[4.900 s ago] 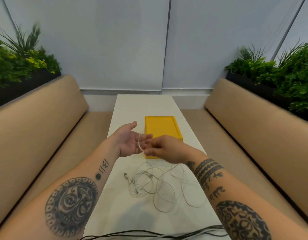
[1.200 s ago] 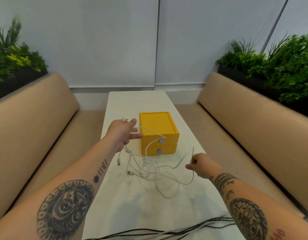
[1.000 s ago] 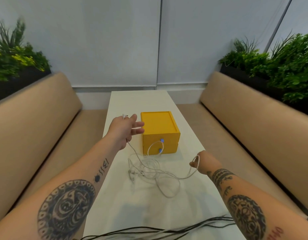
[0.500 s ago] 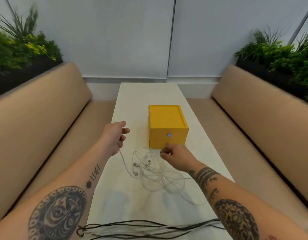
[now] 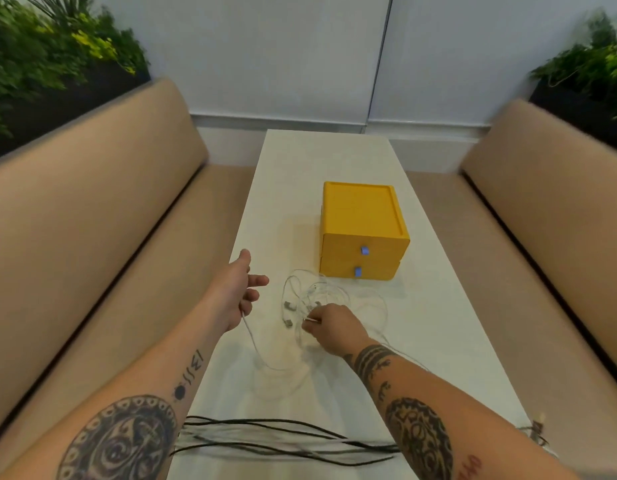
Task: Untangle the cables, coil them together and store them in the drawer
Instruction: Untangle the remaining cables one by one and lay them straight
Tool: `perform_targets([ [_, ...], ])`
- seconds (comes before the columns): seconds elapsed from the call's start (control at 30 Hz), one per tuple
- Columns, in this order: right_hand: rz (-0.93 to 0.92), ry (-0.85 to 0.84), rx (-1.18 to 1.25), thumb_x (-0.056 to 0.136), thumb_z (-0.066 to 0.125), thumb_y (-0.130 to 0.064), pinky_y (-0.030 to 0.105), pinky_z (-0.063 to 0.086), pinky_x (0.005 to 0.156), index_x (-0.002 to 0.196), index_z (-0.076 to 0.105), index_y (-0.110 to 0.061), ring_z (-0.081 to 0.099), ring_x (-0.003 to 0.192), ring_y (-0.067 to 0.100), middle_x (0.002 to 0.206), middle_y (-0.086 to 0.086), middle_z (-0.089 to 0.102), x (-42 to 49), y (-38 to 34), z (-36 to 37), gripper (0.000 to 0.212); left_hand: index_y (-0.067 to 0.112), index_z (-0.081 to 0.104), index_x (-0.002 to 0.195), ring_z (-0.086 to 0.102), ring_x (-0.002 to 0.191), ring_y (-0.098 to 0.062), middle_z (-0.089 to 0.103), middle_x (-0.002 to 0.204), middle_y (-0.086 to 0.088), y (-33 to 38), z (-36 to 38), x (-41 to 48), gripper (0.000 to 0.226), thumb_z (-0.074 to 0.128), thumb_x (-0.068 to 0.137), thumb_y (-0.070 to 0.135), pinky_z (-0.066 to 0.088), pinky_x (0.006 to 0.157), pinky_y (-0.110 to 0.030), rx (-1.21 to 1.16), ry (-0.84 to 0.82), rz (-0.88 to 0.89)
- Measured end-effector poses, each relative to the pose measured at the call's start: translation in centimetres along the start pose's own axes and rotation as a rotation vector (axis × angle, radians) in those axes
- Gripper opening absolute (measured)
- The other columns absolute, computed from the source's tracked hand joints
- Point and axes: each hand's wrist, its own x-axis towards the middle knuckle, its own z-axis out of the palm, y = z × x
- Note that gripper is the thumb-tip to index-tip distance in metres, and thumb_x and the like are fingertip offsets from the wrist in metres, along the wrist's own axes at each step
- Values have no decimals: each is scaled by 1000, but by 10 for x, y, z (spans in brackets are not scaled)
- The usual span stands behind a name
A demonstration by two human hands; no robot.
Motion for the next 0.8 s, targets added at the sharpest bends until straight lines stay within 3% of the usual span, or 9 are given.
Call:
perform_targets([
  [0.07, -33, 86, 227, 94, 61, -39, 31, 48, 70, 75, 69, -15, 64, 77, 19, 78, 2, 69, 1, -5, -19, 31, 18, 45, 110, 39, 52, -12, 67, 88, -3, -7, 1, 1, 33, 39, 103, 49, 21, 40, -21, 10, 4, -1],
  [0.17, -43, 198, 466, 97, 58, -40, 25, 45, 62, 98, 73, -17, 58, 63, 2, 77, -6, 69, -1, -11, -57, 28, 16, 44, 101, 40, 51, -12, 69, 91, -3, -11, 3, 5, 34, 37, 103, 49, 23, 40, -22, 26, -4, -7],
  [0.23, -77, 286, 536, 96, 57, -44, 26, 42, 70, 104, 74, -22, 56, 70, 4, 74, -12, 63, -3, -11, -79, 28, 16, 45, 96, 41, 51, -13, 70, 91, -3, -9, 6, 7, 35, 38, 103, 50, 24, 40, -21, 29, -16, -11],
  [0.3, -104, 405, 654, 94, 59, -43, 33, 45, 73, 100, 76, -24, 54, 74, 11, 69, -12, 60, -8, -11, -102, 26, 18, 45, 91, 41, 51, -13, 71, 91, -3, -4, 10, 9, 35, 38, 102, 50, 24, 39, -21, 26, -30, -10],
  [0.4, -169, 579, 870, 94, 64, -27, 27, 43, 63, 90, 77, -17, 49, 61, 9, 67, -2, 58, -22, -17, -141, 17, 19, 45, 89, 42, 51, -14, 72, 91, -1, 4, 17, 10, 35, 39, 101, 51, 25, 41, -21, 26, -58, 4],
  [0.5, -242, 729, 987, 90, 65, -25, 27, 43, 66, 81, 78, -22, 48, 62, 9, 70, 0, 59, -36, -23, -180, 15, 18, 47, 90, 42, 52, -14, 71, 89, -1, 12, 26, 5, 35, 40, 101, 51, 26, 44, -23, 16, -105, 43],
  [0.67, -311, 918, 1082, 96, 60, -14, 18, 39, 58, 90, 75, -13, 43, 56, 5, 57, -10, 54, -58, -31, -228, 16, 18, 49, 89, 43, 51, -13, 72, 87, 0, 22, 34, -4, 36, 40, 102, 51, 27, 44, -24, -14, -120, 73],
  [0.8, -310, 1015, 1172, 97, 57, -15, 16, 36, 53, 95, 73, -11, 40, 55, 6, 59, -6, 49, -73, -28, -247, 17, 20, 46, 87, 38, 50, -13, 69, 86, 1, 26, 28, 0, 35, 38, 101, 51, 23, 40, -23, -41, -80, 86],
])
